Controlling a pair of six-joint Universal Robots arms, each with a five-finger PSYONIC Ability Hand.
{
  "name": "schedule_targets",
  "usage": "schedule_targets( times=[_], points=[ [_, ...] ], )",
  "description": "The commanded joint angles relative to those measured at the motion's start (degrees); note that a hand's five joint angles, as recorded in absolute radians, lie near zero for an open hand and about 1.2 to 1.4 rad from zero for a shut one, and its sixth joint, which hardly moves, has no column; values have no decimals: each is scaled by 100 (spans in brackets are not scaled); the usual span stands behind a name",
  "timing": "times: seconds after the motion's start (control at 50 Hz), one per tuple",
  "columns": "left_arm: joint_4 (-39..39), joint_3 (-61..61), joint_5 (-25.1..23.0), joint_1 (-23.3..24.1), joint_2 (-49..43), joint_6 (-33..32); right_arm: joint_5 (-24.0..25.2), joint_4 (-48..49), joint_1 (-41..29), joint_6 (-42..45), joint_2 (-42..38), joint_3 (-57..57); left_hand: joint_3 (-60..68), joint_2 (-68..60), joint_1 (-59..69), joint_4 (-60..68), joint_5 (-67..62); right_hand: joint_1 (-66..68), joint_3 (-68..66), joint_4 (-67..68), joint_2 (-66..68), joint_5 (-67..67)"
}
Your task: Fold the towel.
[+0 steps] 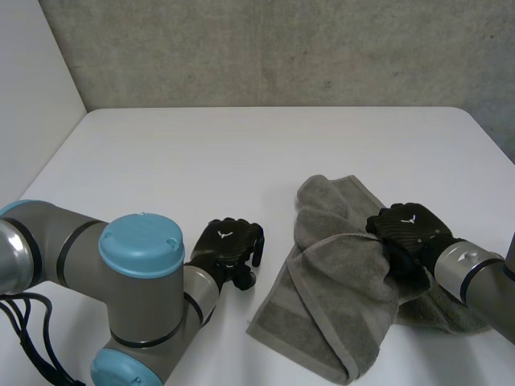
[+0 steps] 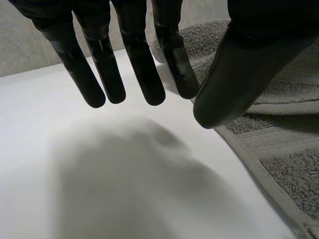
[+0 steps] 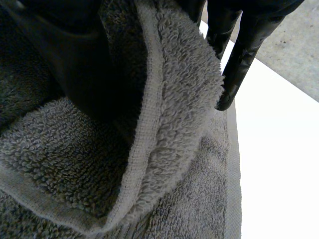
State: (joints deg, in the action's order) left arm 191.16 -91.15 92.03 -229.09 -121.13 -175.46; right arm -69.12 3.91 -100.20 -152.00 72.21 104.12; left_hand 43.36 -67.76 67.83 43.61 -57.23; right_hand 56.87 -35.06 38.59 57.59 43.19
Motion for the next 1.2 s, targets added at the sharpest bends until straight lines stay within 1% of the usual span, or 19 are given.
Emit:
schedule_targets(
  times=[0.02, 0.36, 0.38, 0.4, 0.44, 0.52, 0.56, 0.68, 0.74, 0.78, 0.84, 0.9, 0.94, 1.02, 1.04, 1.06, 1.1, 1.18, 1.2],
  points=[
    [343, 203, -98, -171, -7, 241, 144, -233, -44, -137, -269, -436, 3664, -1224, 1217, 3639, -1277, 2313, -4494, 4141, 2241, 2681],
    [352, 291, -124, -154, -15, 214, 117, -259, -44, 92, -269, -454, 3664, -1224, 1217, 3639, -1277, 2313, -4494, 4141, 2241, 2681],
    [369, 317, -124, -145, -33, 214, 118, -285, -35, 92, -260, -480, 3067, -627, 619, 3042, -680, 2313, -4494, 4141, 2241, 2681],
    [369, 317, -124, -145, -33, 214, 118, -285, -35, 92, -260, -480, 3061, -621, 613, 3036, -674, 2313, -4494, 4141, 2241, 2681],
    [396, 448, -124, -101, -103, 214, 118, -408, -44, 101, -251, -524, 1321, 1119, -1127, 1296, 1067, 2313, -4494, 4141, 2241, 2681],
    [396, 634, -115, -75, -253, 223, 126, -532, -53, 109, -242, -533, 790, 1650, -1658, 765, 1597, 2313, -4494, 4141, 2241, 2681],
    [361, 896, -106, -31, -436, 232, 135, -567, -61, 118, -225, -524, 271, 2169, -2176, 246, 2116, 2313, -4494, 4141, 2241, 2681],
    [325, 1337, -142, 145, -754, 258, 135, -576, -61, 118, -216, -524, -304, 2743, -2751, -328, 2691, 2313, -4494, 4141, 2241, 2681],
    [299, 1548, -265, 224, -921, 328, 135, -576, -61, 136, -181, -533, -590, 3029, -3037, -614, 2977, 2313, -4494, 4141, 2241, 2681],
    [238, 1644, -448, 303, -1017, 477, 126, -576, -26, 197, -120, -533, -874, 3313, -3321, -899, 3261, 2313, -4494, 4141, 2241, 2681],
    [220, 1671, -563, 338, -1053, 592, 118, -576, -9, 215, -84, -533, -909, 3349, -3356, -934, 3296, 2313, -4494, 4141, 2241, 2681],
    [220, 1697, -862, 391, -1105, 873, 118, -567, 18, 215, -40, -533, -892, 3332, -3340, -917, 3279, 2313, -4494, 4141, 2241, 2681],
    [220, 1697, -1160, 444, -1132, 1136, 118, -567, 27, 215, -32, -533, -758, 3198, -3206, -783, 3146, 2313, -4494, 4141, 2241, 2681],
    [211, 1706, -1284, 505, -1193, 1260, 118, -567, 18, 215, -32, -524, -539, 2979, -2986, -564, 2926, 2313, -4494, 4141, 2241, 2681],
    [211, 1715, -1293, 523, -1219, 1269, 118, -567, 18, 224, -32, -515, -173, 2612, -2620, -197, 2560, 2313, -4494, 4141, 2241, 2681],
    [211, 1715, -1293, 523, -1220, 1269, 118, -567, 18, 224, -32, -515, -169, 2609, -2616, -194, 2556, 2313, -4494, 4141, 2241, 2681],
    [202, 1715, -1284, 523, -1272, 1278, 118, -567, 9, 224, -23, -507, 618, 1822, -1829, 593, 1769, 2313, -4494, 4141, 2241, 2681],
    [193, 1759, -1293, 523, -1369, 1269, 118, -567, 0, 224, -23, -498, 1093, 1347, -1355, 1068, 1295, 2313, -4494, 4141, 2241, 2681],
    [185, 1785, -1293, 523, -1395, 1278, 118, -567, -8, 224, -23, -489, 1659, 781, -789, 1634, 728, 2313, -4494, 4141, 2241, 2681]
  ],
)
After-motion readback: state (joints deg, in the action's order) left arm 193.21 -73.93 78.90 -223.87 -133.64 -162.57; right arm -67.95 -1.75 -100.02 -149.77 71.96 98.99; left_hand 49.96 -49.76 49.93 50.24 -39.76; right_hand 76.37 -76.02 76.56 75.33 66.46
